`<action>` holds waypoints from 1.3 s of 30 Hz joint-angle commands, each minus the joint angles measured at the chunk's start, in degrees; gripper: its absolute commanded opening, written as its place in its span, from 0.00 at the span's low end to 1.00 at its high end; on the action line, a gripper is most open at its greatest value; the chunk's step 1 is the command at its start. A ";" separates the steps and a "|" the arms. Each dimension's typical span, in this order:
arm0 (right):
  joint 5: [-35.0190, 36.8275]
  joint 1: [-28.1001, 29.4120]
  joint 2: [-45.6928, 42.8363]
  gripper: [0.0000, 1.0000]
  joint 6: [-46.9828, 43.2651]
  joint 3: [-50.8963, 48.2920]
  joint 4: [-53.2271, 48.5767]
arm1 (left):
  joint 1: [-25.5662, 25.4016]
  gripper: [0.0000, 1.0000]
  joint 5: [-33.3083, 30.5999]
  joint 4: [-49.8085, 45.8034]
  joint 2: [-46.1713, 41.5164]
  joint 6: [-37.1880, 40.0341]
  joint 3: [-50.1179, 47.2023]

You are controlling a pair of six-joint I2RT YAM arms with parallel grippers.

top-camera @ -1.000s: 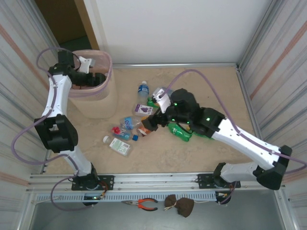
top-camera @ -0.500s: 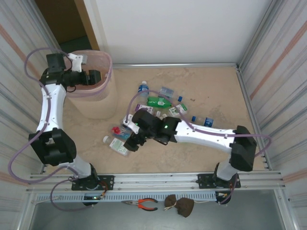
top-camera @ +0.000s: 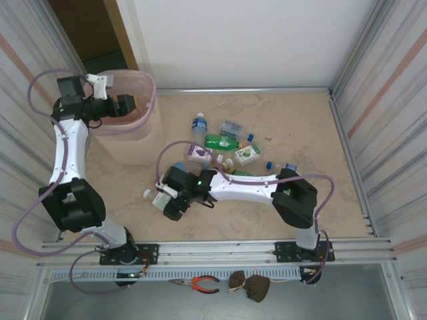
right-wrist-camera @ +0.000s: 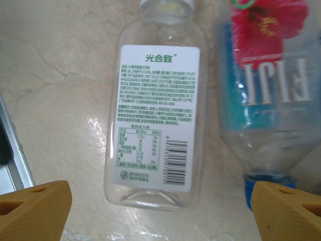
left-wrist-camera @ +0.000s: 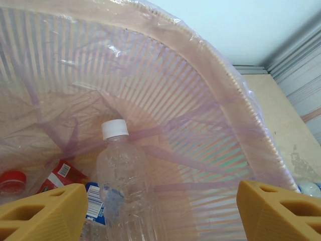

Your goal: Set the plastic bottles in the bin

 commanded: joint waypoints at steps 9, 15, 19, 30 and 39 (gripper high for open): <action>6.29 1.33 9.74 0.94 3.98 7.92 -6.18 | 0.74 0.79 3.19 1.96 -2.60 -1.53 -0.94; 7.63 1.36 12.04 0.92 4.29 8.21 -6.46 | 0.82 0.78 3.29 2.23 -2.65 -1.73 -1.36; 7.38 1.41 12.32 0.84 4.59 7.69 -6.35 | 0.77 0.79 3.38 2.42 -2.78 -1.81 -1.45; 7.90 1.81 8.82 0.66 4.51 5.36 -5.67 | 0.74 0.78 3.78 3.98 -3.37 -2.60 -1.87; 4.50 2.38 -0.02 0.62 4.21 -0.32 -2.69 | -0.04 0.79 3.10 5.13 -3.62 -5.03 2.09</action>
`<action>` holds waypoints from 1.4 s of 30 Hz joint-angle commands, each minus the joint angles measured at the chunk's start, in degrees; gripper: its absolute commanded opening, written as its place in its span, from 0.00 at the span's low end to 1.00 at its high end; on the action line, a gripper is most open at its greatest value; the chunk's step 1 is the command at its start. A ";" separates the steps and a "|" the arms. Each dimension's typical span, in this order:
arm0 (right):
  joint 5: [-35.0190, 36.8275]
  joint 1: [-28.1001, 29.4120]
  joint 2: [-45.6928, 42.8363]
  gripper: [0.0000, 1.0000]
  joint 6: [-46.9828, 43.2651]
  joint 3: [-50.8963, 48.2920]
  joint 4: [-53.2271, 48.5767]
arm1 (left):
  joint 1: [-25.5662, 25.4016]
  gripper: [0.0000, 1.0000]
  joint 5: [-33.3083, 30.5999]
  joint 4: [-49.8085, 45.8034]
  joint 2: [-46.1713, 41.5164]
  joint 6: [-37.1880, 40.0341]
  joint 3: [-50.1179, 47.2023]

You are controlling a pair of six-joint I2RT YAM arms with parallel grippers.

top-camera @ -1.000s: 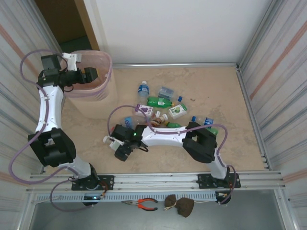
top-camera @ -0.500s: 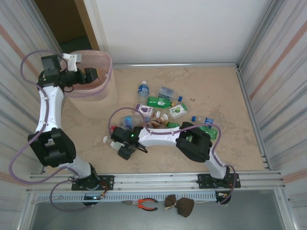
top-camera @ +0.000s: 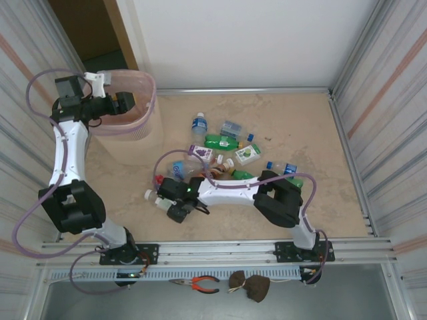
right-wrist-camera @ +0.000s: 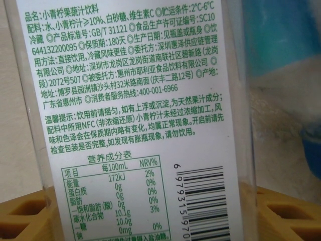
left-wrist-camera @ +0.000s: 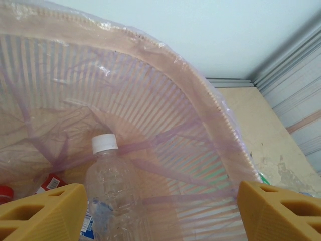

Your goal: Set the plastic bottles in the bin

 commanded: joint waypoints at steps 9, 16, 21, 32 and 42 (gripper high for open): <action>-1.65 -2.51 -19.17 0.61 4.27 -11.56 10.20 | -1.87 0.80 2.51 2.31 -5.30 -6.40 6.58; 3.80 -8.44 -30.40 0.61 4.10 -17.97 16.05 | -6.92 0.80 2.90 4.13 -8.59 -10.82 6.42; 11.92 -13.08 -38.05 0.61 3.75 -21.96 20.28 | -13.50 0.80 -0.11 7.04 -11.62 -14.45 4.41; 21.37 -20.25 -49.05 0.59 -0.70 -27.00 32.41 | -34.32 0.80 -11.95 12.87 -15.27 -19.36 0.68; 17.96 -21.58 -52.29 0.59 -2.69 -26.42 38.67 | -50.18 0.81 -19.07 13.45 -11.88 -18.38 3.54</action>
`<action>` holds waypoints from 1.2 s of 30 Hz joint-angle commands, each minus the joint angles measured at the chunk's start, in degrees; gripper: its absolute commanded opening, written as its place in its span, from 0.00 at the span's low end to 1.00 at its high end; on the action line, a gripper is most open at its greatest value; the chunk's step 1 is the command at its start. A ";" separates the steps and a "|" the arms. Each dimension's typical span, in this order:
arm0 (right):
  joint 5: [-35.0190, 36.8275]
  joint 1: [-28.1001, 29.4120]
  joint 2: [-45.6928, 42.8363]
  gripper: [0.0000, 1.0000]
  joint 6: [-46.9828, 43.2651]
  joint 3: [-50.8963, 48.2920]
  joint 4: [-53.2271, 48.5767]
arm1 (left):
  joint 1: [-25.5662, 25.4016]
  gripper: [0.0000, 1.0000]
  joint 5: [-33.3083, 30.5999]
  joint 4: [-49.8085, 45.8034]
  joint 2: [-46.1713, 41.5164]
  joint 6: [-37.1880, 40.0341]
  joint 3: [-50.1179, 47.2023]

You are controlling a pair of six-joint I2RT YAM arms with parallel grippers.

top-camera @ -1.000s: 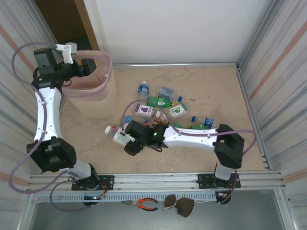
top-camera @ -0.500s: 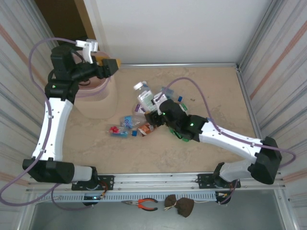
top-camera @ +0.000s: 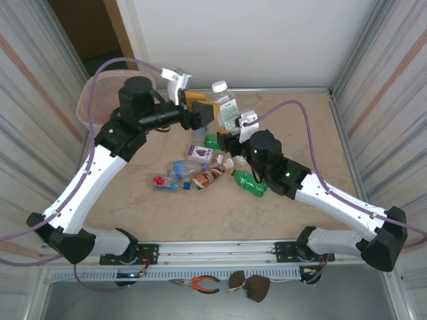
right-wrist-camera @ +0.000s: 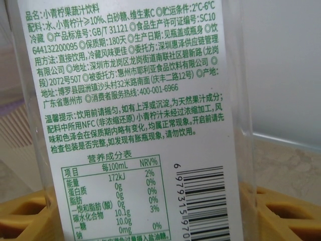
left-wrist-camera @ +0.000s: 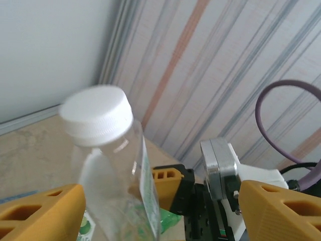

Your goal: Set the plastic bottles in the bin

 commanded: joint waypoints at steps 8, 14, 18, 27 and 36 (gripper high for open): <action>-4.72 -0.27 -3.89 0.58 -1.28 1.19 6.44 | -5.60 0.77 -5.62 3.43 1.95 -1.36 0.61; -5.19 -0.27 -4.34 0.57 -1.12 2.00 5.79 | -7.54 0.76 -8.50 4.16 2.03 -1.21 0.12; -2.01 -0.25 -4.27 0.56 -0.66 2.51 3.85 | -8.12 0.74 -12.07 7.24 -0.71 -1.39 -2.46; -1.86 -0.14 -4.27 0.56 -0.19 2.63 3.87 | -8.43 0.76 -13.42 7.98 -1.57 -2.69 -3.67; -3.28 0.08 -4.45 0.56 -0.16 2.95 4.46 | -9.54 0.76 -14.92 7.60 0.24 -3.08 -3.28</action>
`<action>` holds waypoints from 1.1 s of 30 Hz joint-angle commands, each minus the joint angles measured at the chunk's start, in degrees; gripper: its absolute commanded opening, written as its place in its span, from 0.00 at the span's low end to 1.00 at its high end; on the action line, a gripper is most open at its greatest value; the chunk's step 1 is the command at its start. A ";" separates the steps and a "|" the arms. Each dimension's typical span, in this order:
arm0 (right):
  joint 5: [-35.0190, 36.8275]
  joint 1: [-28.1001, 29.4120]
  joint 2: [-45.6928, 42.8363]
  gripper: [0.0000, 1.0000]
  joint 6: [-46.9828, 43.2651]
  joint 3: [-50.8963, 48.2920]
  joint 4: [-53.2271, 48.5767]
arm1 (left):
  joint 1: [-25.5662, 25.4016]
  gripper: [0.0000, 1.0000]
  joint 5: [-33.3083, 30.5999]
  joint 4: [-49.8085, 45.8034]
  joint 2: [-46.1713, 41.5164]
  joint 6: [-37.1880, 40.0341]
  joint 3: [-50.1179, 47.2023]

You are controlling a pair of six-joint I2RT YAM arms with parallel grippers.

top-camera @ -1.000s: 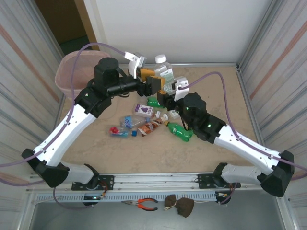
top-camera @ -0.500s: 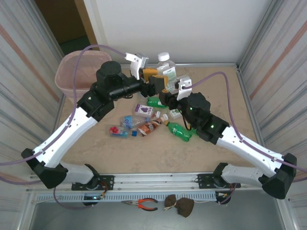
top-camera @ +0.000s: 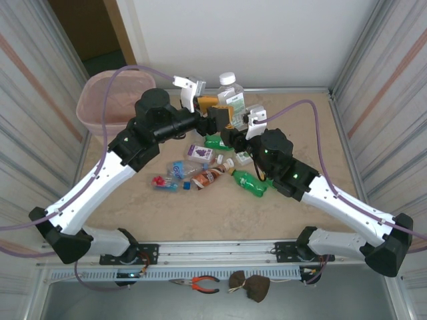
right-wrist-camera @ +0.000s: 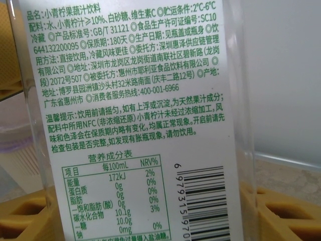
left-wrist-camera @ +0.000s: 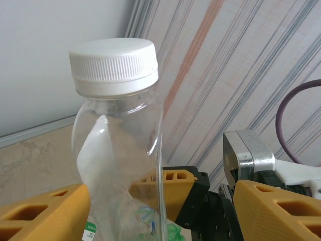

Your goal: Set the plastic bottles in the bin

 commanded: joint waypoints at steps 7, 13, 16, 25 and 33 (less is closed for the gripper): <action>0.80 0.99 -1.60 0.56 -0.03 2.96 0.66 | -1.14 0.77 -6.34 1.96 -2.13 -0.86 -2.30; 0.41 1.07 -1.57 0.56 0.11 3.08 0.86 | -1.17 0.78 -5.51 2.25 -2.39 -1.67 -2.50; -0.90 1.08 -1.59 0.56 -0.11 2.98 1.75 | -1.10 0.78 -2.78 2.14 -1.21 -2.10 -1.89; -3.95 1.31 -1.50 0.56 -0.41 3.10 3.33 | -2.11 0.72 0.93 0.35 2.23 -2.07 -0.27; -3.52 1.51 -1.72 0.56 -0.68 2.83 3.95 | -2.11 0.54 1.58 0.08 2.02 -1.83 -0.97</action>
